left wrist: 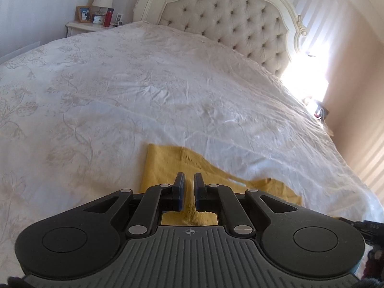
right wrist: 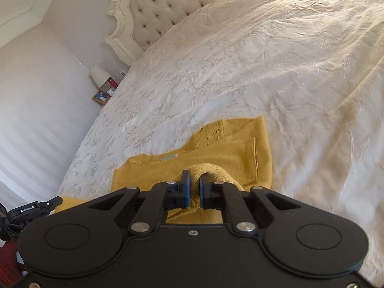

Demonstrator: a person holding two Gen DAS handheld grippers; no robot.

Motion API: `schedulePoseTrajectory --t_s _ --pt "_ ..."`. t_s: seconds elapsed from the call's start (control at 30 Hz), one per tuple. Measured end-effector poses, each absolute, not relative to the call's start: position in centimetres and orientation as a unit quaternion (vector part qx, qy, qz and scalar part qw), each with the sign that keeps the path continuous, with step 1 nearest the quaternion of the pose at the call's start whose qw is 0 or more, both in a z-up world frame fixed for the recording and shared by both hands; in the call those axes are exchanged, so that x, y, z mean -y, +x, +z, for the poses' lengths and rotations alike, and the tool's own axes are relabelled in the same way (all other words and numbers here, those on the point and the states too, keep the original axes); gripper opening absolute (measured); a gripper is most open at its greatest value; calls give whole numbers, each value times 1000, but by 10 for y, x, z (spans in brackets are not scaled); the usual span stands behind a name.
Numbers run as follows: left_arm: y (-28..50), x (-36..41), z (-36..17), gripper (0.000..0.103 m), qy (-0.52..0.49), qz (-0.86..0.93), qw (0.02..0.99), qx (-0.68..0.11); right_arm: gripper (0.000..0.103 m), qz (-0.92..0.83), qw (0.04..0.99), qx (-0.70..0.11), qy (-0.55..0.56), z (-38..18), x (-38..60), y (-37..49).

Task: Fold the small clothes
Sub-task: 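Lift the hem with both grippers and fold it up toward the collar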

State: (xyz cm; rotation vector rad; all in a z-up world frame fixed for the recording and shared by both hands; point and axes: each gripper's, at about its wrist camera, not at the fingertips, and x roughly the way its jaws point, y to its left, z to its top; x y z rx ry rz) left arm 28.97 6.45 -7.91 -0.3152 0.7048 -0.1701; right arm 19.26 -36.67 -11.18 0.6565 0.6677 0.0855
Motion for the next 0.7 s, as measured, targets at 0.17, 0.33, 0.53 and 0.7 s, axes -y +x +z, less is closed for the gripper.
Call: schedulePoseTrajectory --t_s 0.17,0.33,0.53,0.7 --pt "328 -66 -87 8 -147 -83 922 -348 15 28 888 -336 311 -123 368 228" --pt "346 -62 -108 18 -100 -113 907 -394 15 4 881 -352 318 -130 369 238" --pt "339 -62 -135 49 -42 -148 884 -442 16 -14 870 -376 318 -138 370 238" --pt "350 -65 -158 55 -60 -141 867 -475 16 -21 866 -389 313 -144 367 241"
